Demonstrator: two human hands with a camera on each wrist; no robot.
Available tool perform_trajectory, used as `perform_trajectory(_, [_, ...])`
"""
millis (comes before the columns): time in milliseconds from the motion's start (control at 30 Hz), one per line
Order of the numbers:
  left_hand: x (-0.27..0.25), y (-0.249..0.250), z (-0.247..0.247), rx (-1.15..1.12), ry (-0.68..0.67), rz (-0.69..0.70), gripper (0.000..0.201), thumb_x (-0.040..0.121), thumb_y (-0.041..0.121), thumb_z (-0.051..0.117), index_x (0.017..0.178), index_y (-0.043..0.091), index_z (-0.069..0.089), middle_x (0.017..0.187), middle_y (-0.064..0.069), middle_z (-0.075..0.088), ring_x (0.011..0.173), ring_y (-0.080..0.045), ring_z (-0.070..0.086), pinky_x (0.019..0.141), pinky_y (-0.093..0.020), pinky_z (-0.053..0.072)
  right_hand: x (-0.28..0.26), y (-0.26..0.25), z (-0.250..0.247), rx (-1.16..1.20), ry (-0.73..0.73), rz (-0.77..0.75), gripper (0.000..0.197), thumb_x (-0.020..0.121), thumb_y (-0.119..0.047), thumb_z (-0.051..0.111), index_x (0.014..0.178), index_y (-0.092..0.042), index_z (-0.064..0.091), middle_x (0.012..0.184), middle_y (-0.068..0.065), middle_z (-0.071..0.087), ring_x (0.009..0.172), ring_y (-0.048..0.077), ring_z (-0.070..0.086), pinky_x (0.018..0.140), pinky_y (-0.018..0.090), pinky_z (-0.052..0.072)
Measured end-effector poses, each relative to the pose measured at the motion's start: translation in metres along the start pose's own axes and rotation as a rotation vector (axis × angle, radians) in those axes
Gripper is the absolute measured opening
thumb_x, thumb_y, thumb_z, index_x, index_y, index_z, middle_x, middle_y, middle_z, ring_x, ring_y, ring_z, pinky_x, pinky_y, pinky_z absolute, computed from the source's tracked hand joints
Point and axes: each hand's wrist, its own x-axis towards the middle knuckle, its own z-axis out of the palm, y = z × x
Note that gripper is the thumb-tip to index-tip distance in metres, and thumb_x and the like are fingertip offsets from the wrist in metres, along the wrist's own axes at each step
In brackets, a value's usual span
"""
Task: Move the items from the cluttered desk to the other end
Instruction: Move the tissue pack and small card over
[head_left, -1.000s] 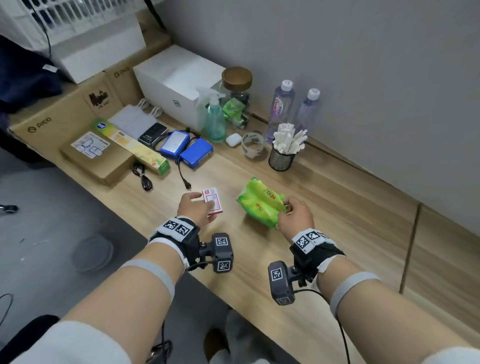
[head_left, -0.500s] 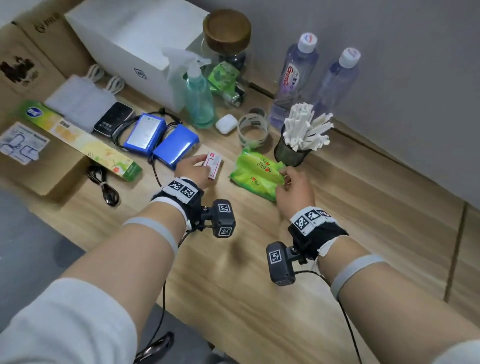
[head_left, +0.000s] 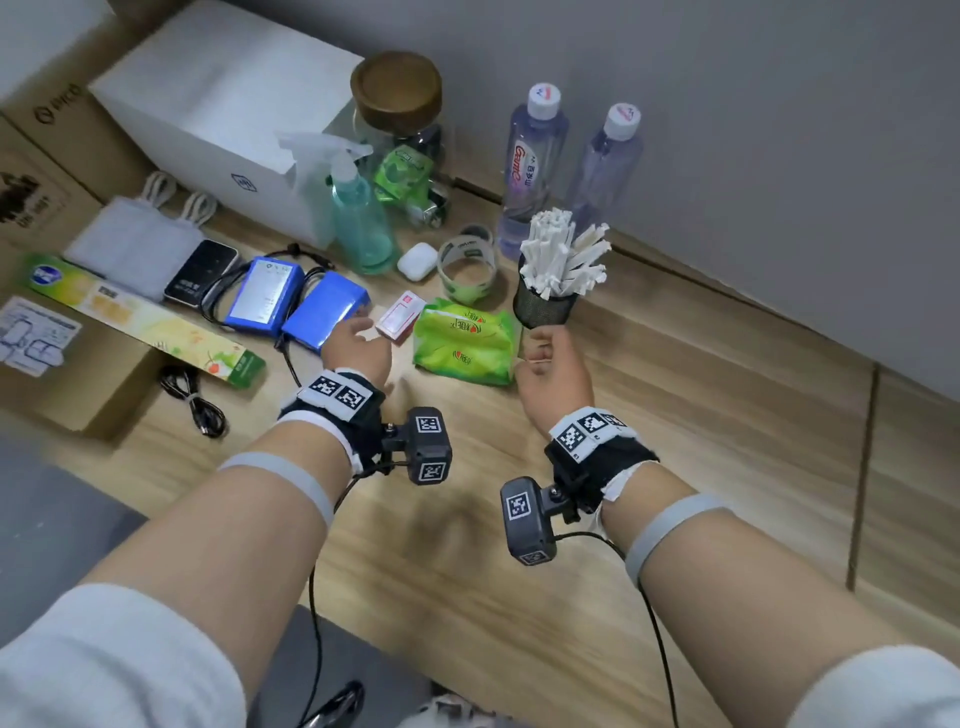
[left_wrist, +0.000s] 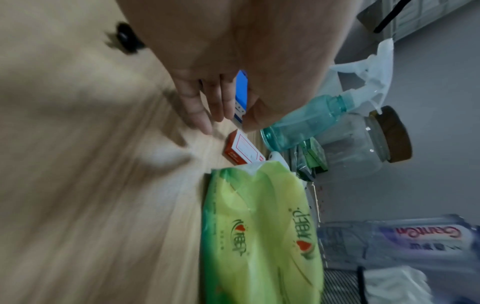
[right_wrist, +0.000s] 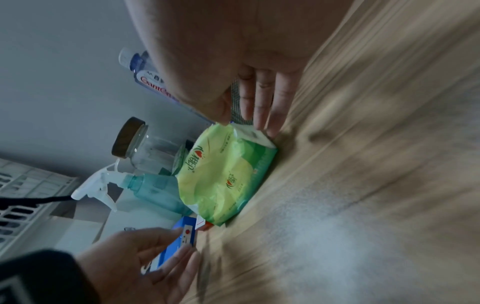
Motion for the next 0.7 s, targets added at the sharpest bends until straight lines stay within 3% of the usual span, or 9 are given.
perform_trajectory(67, [-0.019, -0.001, -0.004, 0.024, -0.003, 0.024, 0.046, 0.079, 0.016, 0.058, 0.125, 0.021, 0.063, 0.125, -0.017, 0.062, 0.110, -0.034, 0.062, 0.091, -0.043, 0.055, -0.015, 0.000, -0.013, -0.004, 0.012, 0.018, 0.032, 0.087, -0.011, 0.062, 0.118, -0.014, 0.053, 0.108, 0.011, 0.059, 0.067, 0.003, 0.052, 0.079, 0.028, 0.049])
perform_trajectory(100, [-0.030, -0.002, -0.005, 0.056, 0.014, 0.049, 0.044, 0.081, 0.016, 0.058, 0.125, 0.020, 0.063, 0.133, -0.019, 0.057, 0.118, -0.033, 0.058, 0.101, -0.038, 0.049, -0.023, 0.001, -0.022, -0.008, 0.019, 0.022, 0.033, 0.087, -0.011, 0.061, 0.118, -0.013, 0.053, 0.110, 0.012, 0.059, 0.067, 0.004, 0.052, 0.079, 0.026, 0.048])
perform_trajectory(167, [-0.059, -0.002, -0.005, 0.087, 0.027, 0.100, 0.041, 0.089, 0.011, 0.056, 0.128, 0.018, 0.061, 0.143, -0.018, 0.041, 0.126, -0.030, 0.050, 0.108, -0.030, 0.037, -0.044, 0.001, -0.041, -0.027, 0.034, 0.037, 0.034, 0.086, -0.011, 0.060, 0.119, -0.014, 0.054, 0.111, 0.013, 0.060, 0.069, 0.007, 0.053, 0.080, 0.027, 0.047])
perform_trajectory(333, [-0.144, -0.014, 0.010, 0.109, -0.100, 0.253, 0.034, 0.092, 0.010, 0.056, 0.125, 0.016, 0.060, 0.142, -0.014, 0.034, 0.118, -0.030, 0.053, 0.102, -0.027, 0.036, -0.116, 0.010, -0.101, -0.043, 0.128, 0.091, 0.032, 0.087, -0.013, 0.060, 0.119, -0.016, 0.055, 0.109, 0.009, 0.062, 0.078, 0.015, 0.057, 0.082, 0.032, 0.050])
perform_trajectory(467, [-0.218, -0.030, 0.031, 0.176, -0.310, 0.373, 0.027, 0.089, 0.011, 0.056, 0.115, 0.017, 0.065, 0.136, -0.012, 0.045, 0.103, -0.025, 0.054, 0.088, -0.027, 0.042, -0.187, 0.028, -0.156, -0.025, 0.215, 0.154, 0.031, 0.087, -0.012, 0.058, 0.117, -0.018, 0.055, 0.104, 0.006, 0.064, 0.089, 0.024, 0.064, 0.076, 0.033, 0.052])
perform_trajectory(533, [-0.256, -0.036, 0.044, 0.175, -0.409, 0.396, 0.023, 0.089, 0.011, 0.055, 0.107, 0.018, 0.066, 0.120, -0.013, 0.060, 0.091, -0.027, 0.059, 0.083, -0.035, 0.049, -0.222, 0.038, -0.185, 0.005, 0.263, 0.197, 0.032, 0.086, -0.012, 0.056, 0.117, -0.020, 0.055, 0.102, 0.006, 0.065, 0.085, 0.026, 0.065, 0.073, 0.035, 0.054])
perform_trajectory(600, [-0.296, -0.039, 0.058, 0.196, -0.504, 0.404, 0.023, 0.091, 0.006, 0.052, 0.109, 0.013, 0.066, 0.095, -0.009, 0.063, 0.073, -0.020, 0.056, 0.080, -0.040, 0.053, -0.257, 0.050, -0.213, 0.039, 0.313, 0.249, 0.031, 0.086, -0.013, 0.055, 0.115, -0.022, 0.054, 0.098, 0.005, 0.065, 0.079, 0.028, 0.065, 0.074, 0.038, 0.056])
perform_trajectory(633, [-0.316, -0.040, 0.066, 0.212, -0.551, 0.410, 0.024, 0.092, 0.004, 0.051, 0.109, 0.011, 0.066, 0.091, -0.007, 0.062, 0.071, -0.018, 0.055, 0.081, -0.041, 0.054, -0.275, 0.056, -0.228, 0.053, 0.343, 0.265, 0.029, 0.085, -0.013, 0.055, 0.113, -0.023, 0.054, 0.094, 0.003, 0.064, 0.079, 0.031, 0.066, 0.076, 0.042, 0.057])
perform_trajectory(700, [-0.353, -0.044, 0.085, 0.237, -0.640, 0.429, 0.023, 0.092, 0.003, 0.050, 0.104, 0.013, 0.066, 0.099, -0.010, 0.064, 0.080, -0.022, 0.060, 0.079, -0.041, 0.054, -0.307, 0.069, -0.257, 0.078, 0.404, 0.285, 0.027, 0.085, -0.013, 0.054, 0.110, -0.023, 0.054, 0.086, -0.001, 0.061, 0.083, 0.034, 0.067, 0.080, 0.048, 0.056])
